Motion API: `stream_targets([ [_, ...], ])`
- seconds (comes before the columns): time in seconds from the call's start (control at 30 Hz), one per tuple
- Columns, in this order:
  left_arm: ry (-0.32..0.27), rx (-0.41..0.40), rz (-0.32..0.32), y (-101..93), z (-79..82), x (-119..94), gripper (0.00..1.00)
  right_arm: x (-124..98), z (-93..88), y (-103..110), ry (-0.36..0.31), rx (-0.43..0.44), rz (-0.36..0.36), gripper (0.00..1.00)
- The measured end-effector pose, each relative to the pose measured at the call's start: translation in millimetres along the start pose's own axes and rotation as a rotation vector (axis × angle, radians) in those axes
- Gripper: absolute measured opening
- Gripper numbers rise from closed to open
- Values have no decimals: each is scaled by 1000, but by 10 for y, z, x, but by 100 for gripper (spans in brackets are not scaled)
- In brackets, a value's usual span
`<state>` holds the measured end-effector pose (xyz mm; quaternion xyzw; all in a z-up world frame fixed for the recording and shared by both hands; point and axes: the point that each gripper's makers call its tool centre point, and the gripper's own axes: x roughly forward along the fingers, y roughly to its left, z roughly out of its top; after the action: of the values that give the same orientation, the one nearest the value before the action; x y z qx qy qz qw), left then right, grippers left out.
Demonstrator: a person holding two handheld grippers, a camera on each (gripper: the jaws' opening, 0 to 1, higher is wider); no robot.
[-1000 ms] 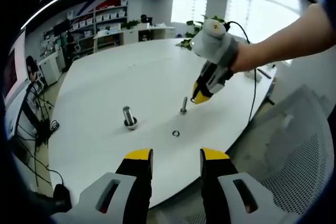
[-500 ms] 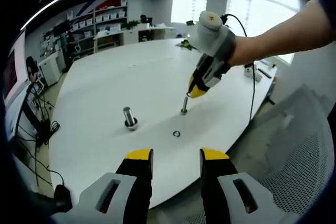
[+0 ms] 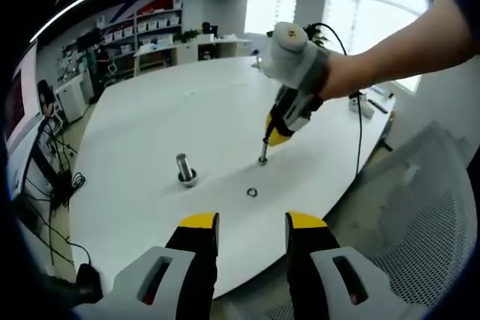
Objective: Place the washer onto the threaded stud by aligning its center hole with the stud, sliding it down to the base, and recovering from edge contact or off-axis alignment until the washer reaches the visible bottom stop.
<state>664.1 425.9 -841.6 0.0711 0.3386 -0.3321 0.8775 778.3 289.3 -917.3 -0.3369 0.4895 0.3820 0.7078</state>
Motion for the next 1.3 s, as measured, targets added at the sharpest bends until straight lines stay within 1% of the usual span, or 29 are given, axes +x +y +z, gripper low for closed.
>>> stream_targets([
  [0.2,3,-2,0,0,-10,-2,33,59,-14,20,26,-7,7,14],
  [0.37,2,-5,0,1,-10,-7,33,157,-34,6,47,-13,16,14],
  [0.57,13,34,0,-28,-10,1,33,314,-84,22,74,2,35,14],
  [0.77,9,15,-3,-13,-15,1,33,427,-133,43,98,-2,41,14],
  [0.9,13,15,-8,-23,-22,5,33,471,-150,63,103,-5,43,14],
  [1.03,14,9,-12,-21,-22,10,33,462,-127,52,97,-1,47,14],
  [1.1,16,8,-13,-20,-27,17,33,467,-128,51,92,-21,51,14],
  [1.3,23,9,-13,-22,-38,20,33,456,-130,72,81,12,62,15],
])
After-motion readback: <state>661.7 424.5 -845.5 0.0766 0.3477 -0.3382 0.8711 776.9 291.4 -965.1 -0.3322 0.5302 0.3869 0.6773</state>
